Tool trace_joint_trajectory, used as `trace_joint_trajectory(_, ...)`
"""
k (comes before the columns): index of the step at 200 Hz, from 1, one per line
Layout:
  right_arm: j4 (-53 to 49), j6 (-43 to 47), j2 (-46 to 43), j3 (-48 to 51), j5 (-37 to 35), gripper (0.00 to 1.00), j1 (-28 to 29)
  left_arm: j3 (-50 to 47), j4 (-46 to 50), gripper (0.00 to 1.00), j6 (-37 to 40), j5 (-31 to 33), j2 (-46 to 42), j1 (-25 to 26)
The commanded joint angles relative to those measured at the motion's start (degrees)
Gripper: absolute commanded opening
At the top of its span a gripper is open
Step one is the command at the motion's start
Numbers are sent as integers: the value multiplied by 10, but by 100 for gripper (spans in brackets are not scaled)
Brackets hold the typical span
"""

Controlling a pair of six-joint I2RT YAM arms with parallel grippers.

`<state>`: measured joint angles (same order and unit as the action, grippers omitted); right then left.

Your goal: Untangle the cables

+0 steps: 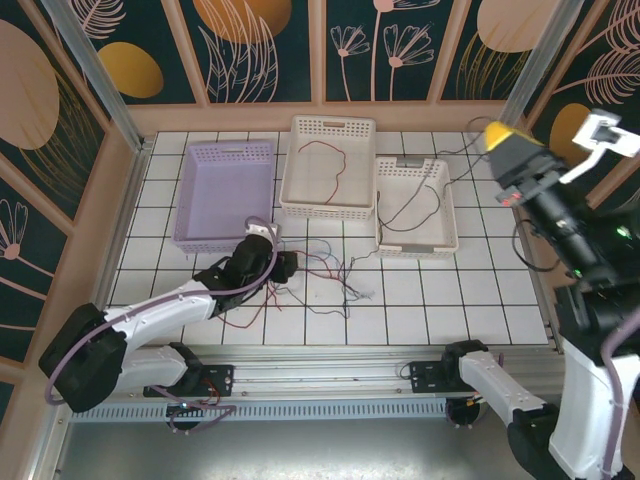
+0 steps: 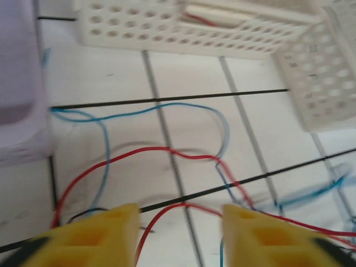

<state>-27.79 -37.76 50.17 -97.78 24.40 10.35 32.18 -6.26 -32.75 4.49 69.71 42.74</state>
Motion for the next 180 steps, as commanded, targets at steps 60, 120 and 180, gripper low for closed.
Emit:
trace_joint_trajectory(60,84,-34,-19,91,97,0,3,35,-93,79,64,-197,8,93)
trace_joint_trajectory(120,78,-35,-18,77,102,0,3,138,-25,80,126,-119,163,164)
trace_joint_trajectory(180,80,-43,-21,63,112,0,3,219,5,81,162,-91,282,181)
